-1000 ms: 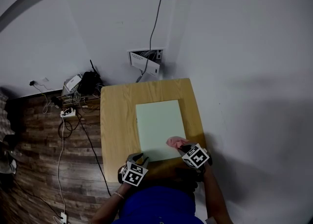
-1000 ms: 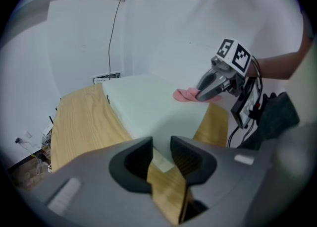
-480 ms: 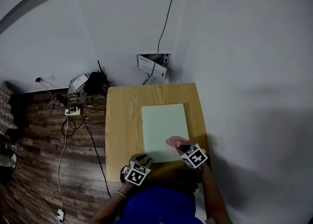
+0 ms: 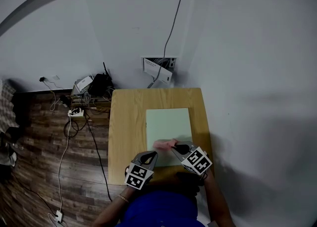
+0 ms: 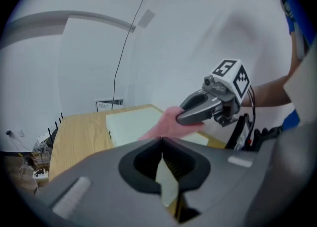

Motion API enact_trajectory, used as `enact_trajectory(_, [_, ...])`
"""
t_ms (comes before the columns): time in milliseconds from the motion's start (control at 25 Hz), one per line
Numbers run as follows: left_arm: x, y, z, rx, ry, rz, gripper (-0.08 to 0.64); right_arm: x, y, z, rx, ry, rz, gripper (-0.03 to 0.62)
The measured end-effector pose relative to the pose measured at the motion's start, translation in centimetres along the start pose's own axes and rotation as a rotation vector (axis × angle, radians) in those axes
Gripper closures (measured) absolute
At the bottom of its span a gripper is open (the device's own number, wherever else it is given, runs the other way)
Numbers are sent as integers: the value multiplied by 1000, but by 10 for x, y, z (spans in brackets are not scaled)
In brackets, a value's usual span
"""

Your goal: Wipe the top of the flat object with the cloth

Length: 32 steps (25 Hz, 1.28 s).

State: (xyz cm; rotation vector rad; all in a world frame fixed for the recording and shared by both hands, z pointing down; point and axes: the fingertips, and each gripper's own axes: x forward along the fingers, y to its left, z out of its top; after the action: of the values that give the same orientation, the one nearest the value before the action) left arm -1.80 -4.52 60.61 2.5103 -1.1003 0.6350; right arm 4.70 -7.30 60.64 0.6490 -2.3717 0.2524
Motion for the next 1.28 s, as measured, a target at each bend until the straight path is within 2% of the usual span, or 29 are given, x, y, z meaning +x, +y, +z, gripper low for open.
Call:
enact_trajectory(280, [-24,-3,72,-5,-225,4,557,-46,7,76,-45,-212,-40,577])
enact_trajectory(520, [-56,-8,126,7,-405,-1,558,-89,11,124,0,-412,-122,577])
enact_trajectory(640, [-70,-6,148,-17,-480,-4,557,-106,11,140,22,-499,-156,577])
enact_trajectory(760, [-83,-8,169,-43,-530,-12,558,-121,12,155,43,-582,-182,577])
enact_trajectory(880, [-98,-11,194,-9,-594,-13,558,-136,11,170,53,-653,-210,577])
enact_trajectory(1080, [-112,-13,207,-4,-612,-1,558,-160,10,196,49,-734,-265,577])
enact_trajectory(1280, [-133,-15,227,6,-665,9,558,-179,15,215,49,-797,-338,577])
